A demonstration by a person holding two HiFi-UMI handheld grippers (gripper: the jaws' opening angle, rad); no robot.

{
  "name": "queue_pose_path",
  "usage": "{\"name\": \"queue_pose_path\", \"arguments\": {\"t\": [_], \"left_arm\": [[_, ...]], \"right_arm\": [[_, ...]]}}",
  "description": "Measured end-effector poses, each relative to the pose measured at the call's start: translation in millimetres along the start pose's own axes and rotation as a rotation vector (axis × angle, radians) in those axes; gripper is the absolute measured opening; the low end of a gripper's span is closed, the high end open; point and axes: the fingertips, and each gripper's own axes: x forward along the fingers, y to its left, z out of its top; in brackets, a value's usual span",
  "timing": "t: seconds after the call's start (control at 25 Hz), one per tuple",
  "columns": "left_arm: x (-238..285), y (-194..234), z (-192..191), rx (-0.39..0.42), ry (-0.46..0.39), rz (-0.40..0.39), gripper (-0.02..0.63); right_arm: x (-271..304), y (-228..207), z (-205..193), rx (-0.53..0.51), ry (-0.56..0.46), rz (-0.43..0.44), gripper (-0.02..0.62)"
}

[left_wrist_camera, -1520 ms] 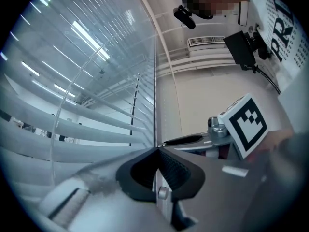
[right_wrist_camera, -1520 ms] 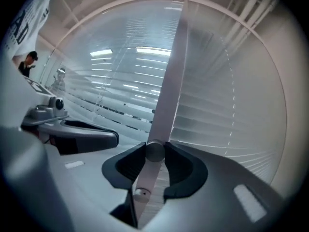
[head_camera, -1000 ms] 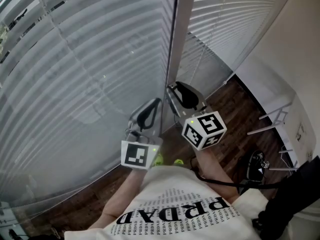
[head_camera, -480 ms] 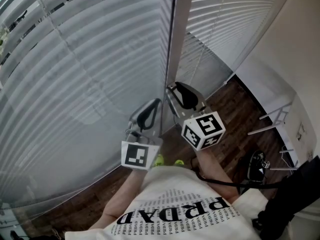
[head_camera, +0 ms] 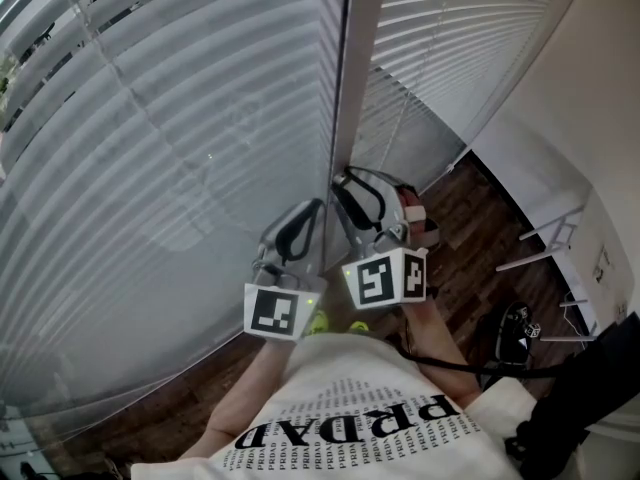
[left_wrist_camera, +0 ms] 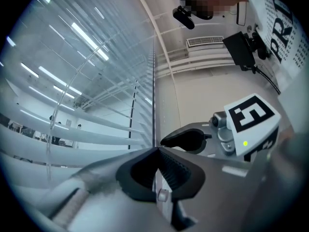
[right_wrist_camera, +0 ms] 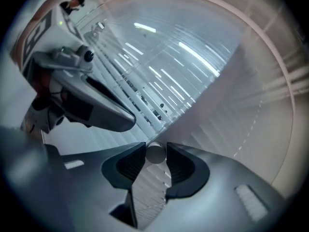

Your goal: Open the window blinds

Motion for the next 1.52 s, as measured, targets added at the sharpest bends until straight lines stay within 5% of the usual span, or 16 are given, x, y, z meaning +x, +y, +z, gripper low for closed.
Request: {"name": "queue_pose_path", "arguments": {"t": [0.24,0.68,1.08,1.52], "left_arm": [[2,-3,-3,-0.004,0.003,-0.011,-0.008],[5,-4,-4,-0.015,0.008,-0.019,-0.008],[7,-4,-7,-0.023,0.009,-0.019,-0.008],[8,-4,-3,-0.019,0.001,-0.025,-0.008]], "right_arm": [[2,4,-2,-0.112,0.017,-0.016,0.129],[2,2,0,0.012,-0.014,-0.013,0.124],[2,-1,-2,0.196,-0.052,0.007,0.124],[1,-11,-5,0.62,-0.142,0.045,0.126]]}}
